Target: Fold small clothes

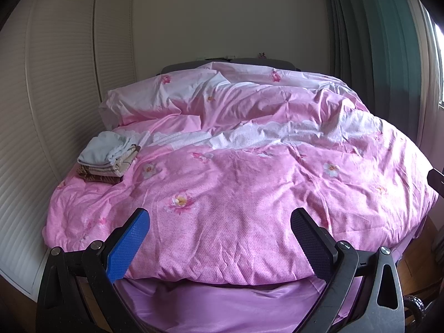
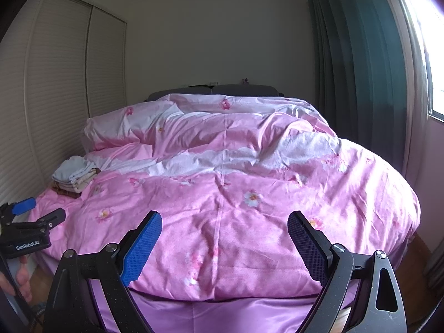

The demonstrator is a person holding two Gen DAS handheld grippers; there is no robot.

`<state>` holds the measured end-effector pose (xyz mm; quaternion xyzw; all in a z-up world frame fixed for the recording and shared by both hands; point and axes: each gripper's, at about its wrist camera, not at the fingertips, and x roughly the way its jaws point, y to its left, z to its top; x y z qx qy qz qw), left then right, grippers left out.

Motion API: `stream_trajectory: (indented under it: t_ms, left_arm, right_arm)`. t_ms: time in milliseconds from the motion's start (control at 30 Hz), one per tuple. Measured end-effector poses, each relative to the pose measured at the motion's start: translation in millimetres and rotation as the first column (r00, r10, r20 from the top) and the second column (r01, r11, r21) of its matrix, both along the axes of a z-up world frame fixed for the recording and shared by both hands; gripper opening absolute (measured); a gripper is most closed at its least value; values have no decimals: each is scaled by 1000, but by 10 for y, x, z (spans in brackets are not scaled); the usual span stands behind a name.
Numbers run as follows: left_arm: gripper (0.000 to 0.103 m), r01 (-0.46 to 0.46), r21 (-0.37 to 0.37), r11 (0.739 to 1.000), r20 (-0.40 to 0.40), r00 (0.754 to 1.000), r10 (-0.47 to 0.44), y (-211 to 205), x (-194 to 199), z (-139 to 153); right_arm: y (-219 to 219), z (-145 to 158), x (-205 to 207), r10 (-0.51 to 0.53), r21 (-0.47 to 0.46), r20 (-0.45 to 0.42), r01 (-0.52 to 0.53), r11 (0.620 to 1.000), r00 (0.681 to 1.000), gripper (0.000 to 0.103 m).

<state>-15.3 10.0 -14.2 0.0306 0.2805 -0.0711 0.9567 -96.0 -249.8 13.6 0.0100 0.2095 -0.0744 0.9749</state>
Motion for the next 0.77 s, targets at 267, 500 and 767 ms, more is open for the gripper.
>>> stream_trajectory:
  t_ms: [267, 500, 767]
  left_arm:
    - [103, 6, 0, 1000, -8, 1000, -6, -11, 2, -11]
    - [103, 19, -3, 1000, -30, 999, -19, -55, 6, -82]
    - [103, 15, 15, 1000, -29, 999, -15, -30, 86, -166]
  right_arm:
    - [-1, 0, 1, 0, 0, 0, 0, 1000, 1000, 93]
    - [6, -53, 9, -5, 16, -2, 5, 1000, 1000, 93]
    - [-11, -108, 31, -11, 11, -11, 11, 1000, 1000, 93]
